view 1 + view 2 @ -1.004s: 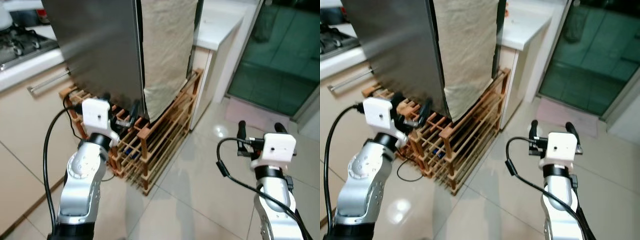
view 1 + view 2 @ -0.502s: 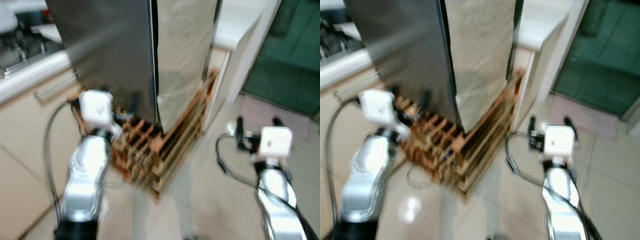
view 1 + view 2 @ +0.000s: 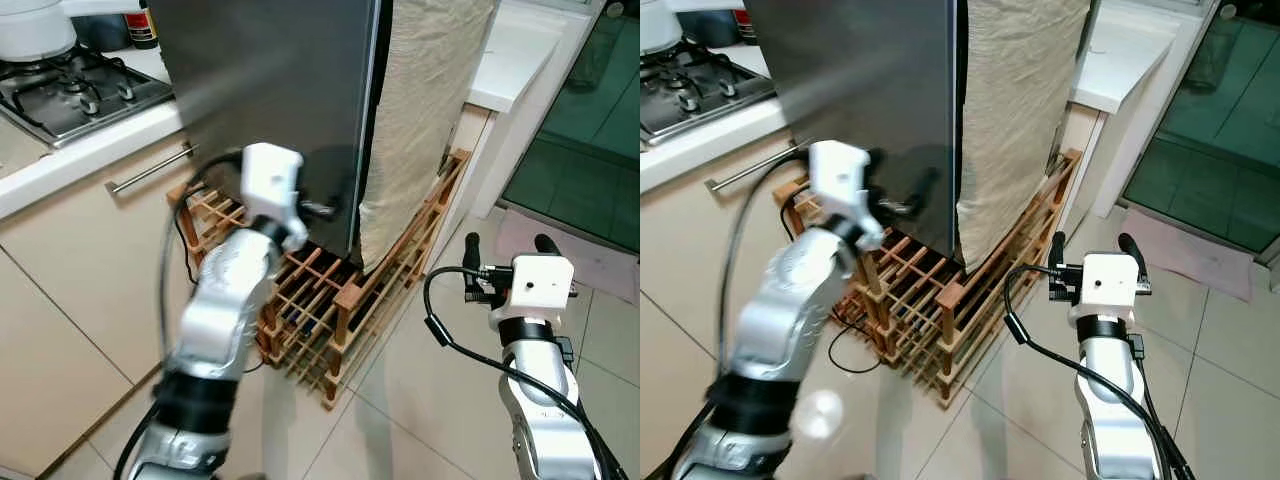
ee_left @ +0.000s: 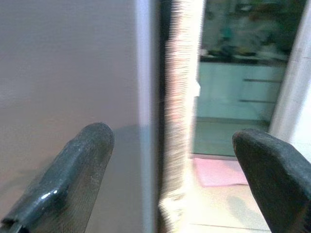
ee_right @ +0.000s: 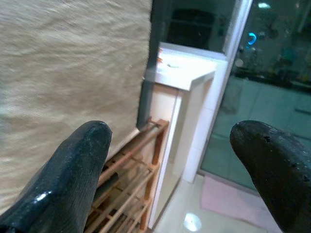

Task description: Restocking fridge

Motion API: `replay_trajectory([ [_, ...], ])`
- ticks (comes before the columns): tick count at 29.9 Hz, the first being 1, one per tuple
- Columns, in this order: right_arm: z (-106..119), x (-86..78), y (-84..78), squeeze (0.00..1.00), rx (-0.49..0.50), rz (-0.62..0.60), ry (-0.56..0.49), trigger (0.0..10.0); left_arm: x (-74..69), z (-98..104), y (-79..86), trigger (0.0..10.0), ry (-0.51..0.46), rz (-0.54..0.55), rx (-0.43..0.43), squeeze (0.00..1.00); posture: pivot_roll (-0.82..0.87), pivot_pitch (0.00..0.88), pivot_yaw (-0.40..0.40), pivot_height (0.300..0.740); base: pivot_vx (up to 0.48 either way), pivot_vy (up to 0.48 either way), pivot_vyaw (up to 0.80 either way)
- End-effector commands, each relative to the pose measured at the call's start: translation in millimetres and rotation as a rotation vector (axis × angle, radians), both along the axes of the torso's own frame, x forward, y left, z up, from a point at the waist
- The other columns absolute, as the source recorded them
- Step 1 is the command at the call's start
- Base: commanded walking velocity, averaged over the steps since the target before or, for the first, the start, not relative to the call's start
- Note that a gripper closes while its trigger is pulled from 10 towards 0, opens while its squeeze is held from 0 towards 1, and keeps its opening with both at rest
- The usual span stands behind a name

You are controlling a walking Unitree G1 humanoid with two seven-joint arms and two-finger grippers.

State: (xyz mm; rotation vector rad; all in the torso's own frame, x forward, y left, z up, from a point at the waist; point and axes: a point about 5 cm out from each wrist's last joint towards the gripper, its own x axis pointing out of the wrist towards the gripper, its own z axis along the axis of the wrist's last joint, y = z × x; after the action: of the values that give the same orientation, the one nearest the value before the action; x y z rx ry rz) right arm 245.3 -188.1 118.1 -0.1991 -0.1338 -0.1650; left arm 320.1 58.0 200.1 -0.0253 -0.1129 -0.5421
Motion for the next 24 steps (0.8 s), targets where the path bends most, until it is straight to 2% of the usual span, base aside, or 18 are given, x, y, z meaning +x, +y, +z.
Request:
replay_trajectory([
  [1,4.4,-2.5,-6.7,0.00,0.012,-0.027,-0.006,10.0,6.4,-2.2,-1.9,10.0,0.034,-0.007,0.002,0.00,-0.12,0.000,0.034,0.740,0.000,0.000,0.00],
  [2,5.9,-5.8,-9.4,0.00,0.009,-0.038,-0.007,10.0,12.4,-0.1,-3.4,10.0,0.038,-0.005,-0.003,0.00,-0.13,0.000,0.041,0.740,0.000,0.000,0.00],
  [6,5.5,-9.8,-12.9,0.00,0.001,-0.056,-0.001,10.0,15.9,3.6,-6.6,10.0,0.031,-0.015,-0.008,0.00,-0.14,0.000,0.046,0.740,0.000,0.000,0.00],
  [8,2.7,-14.0,-15.9,0.00,0.002,-0.071,0.012,10.0,19.7,9.7,-16.6,10.0,0.021,-0.042,-0.006,0.00,-0.16,0.004,0.052,0.740,0.000,0.000,0.00],
  [15,1.6,-17.4,-12.4,0.00,0.008,-0.065,0.030,10.0,31.5,13.5,-28.9,10.0,0.019,-0.002,0.005,0.00,-0.17,0.020,0.057,0.740,0.000,0.000,0.00],
  [20,-2.1,-19.9,-9.1,0.00,0.013,-0.058,0.044,10.0,38.2,17.4,-39.3,10.0,0.025,-0.021,-0.004,0.00,-0.17,0.027,0.061,0.740,0.000,0.000,0.00],
  [24,-1.9,-20.7,-8.5,0.00,0.014,-0.060,0.047,10.0,41.8,17.3,-40.6,10.0,0.033,0.008,-0.001,0.00,-0.18,0.030,0.065,0.740,0.000,0.000,0.00],
])
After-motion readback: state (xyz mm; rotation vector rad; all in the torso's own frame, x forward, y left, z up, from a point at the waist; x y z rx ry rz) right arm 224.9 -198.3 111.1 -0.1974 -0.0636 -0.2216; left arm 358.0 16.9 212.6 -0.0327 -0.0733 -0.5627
